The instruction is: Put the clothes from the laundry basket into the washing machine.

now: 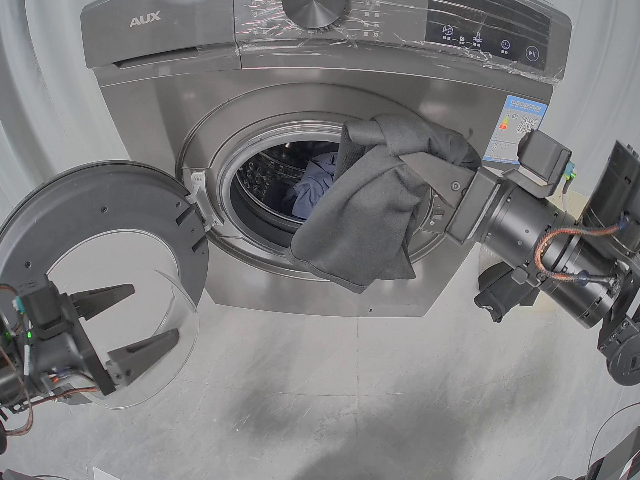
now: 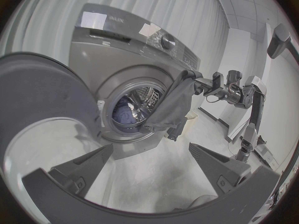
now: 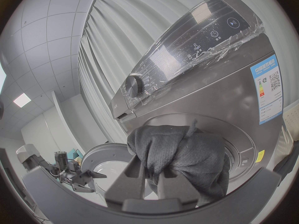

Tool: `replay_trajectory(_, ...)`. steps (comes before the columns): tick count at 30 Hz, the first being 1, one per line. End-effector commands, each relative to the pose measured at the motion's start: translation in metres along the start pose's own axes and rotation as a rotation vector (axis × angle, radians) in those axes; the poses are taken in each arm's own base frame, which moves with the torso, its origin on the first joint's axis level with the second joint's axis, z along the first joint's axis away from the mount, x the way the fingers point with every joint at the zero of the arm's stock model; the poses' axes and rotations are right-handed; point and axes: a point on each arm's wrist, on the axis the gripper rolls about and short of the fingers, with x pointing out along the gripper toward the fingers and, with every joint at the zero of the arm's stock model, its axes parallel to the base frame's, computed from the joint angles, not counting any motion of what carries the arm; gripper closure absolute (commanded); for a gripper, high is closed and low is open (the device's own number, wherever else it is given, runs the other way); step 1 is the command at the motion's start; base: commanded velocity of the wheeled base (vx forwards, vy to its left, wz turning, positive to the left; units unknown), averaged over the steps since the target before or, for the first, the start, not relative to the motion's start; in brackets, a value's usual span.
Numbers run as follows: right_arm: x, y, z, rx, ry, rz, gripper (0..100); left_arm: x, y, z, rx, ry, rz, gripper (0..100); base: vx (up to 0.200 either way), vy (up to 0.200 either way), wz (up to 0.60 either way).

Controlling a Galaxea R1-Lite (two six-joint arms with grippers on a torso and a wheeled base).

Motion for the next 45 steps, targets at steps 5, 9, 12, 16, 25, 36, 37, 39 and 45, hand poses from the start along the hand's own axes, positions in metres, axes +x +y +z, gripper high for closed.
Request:
replay_trajectory(5,0.004,0.005,0.000,0.009,-0.006,0.019,100,0.087,0.006,-0.024,-0.069,0.117,-0.101,0,0.000,0.000,0.00)
replay_trajectory(9,0.002,0.005,0.001,0.009,-0.003,0.018,100,0.123,0.014,-0.036,-0.087,0.109,-0.120,0,0.000,0.000,0.00)
replay_trajectory(12,0.002,0.005,0.000,0.009,-0.001,0.017,100,0.142,0.015,-0.041,-0.085,0.106,-0.126,0,0.000,0.000,0.00)
replay_trajectory(16,0.002,0.007,0.000,0.010,-0.003,0.022,100,0.158,0.020,-0.046,-0.086,0.110,-0.123,0,0.000,0.000,0.00)
replay_trajectory(25,0.001,0.010,0.000,0.014,-0.002,0.035,100,0.184,0.027,-0.052,-0.123,0.117,-0.124,0,0.000,0.000,0.00)
replay_trajectory(36,0.000,0.014,-0.002,0.019,0.004,0.046,100,0.221,0.037,-0.054,-0.122,0.060,-0.121,0,0.000,0.000,0.00)
replay_trajectory(37,0.000,0.014,-0.003,0.019,0.006,0.047,100,0.223,0.038,-0.054,-0.123,0.050,-0.122,0,0.000,0.000,0.00)
replay_trajectory(39,0.000,0.014,-0.003,0.019,0.007,0.046,100,0.228,0.038,-0.052,-0.126,0.019,-0.124,0,0.000,0.000,0.00)
replay_trajectory(45,0.000,0.013,-0.003,0.019,0.010,0.043,100,0.228,0.035,-0.042,-0.120,-0.040,-0.143,0,0.000,0.000,0.00)
